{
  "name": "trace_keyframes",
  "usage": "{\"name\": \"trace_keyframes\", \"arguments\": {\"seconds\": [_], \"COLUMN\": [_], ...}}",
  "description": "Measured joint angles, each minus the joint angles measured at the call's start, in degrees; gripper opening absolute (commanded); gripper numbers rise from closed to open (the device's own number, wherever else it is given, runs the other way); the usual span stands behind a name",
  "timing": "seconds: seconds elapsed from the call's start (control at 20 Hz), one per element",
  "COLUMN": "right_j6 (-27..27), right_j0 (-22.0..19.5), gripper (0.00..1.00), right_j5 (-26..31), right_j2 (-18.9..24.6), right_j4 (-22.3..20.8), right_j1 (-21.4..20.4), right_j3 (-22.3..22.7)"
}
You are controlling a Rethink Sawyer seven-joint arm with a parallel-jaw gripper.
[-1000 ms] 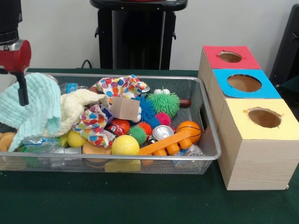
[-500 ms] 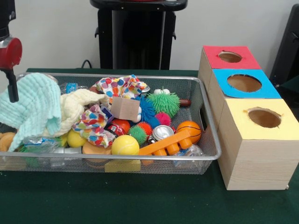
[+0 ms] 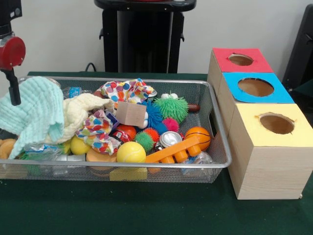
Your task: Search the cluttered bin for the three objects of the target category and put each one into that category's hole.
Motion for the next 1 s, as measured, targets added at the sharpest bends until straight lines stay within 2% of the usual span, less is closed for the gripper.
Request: {"name": "trace_keyframes", "arguments": {"seconds": [0.4,0.75,1.0], "right_j6": [8.18,10.94,10.97], "right_j0": [2.36,3.65,5.17], "gripper": [1.0,1.0,1.0], "right_j5": [-1.33,-2.63,-4.76], "right_j2": [-4.96,-8.03,-10.04], "right_j4": [6.67,9.51,10.31], "right_j1": [0.09,1.13,2.56], "right_j3": [0.02,0.01,0.02]}}
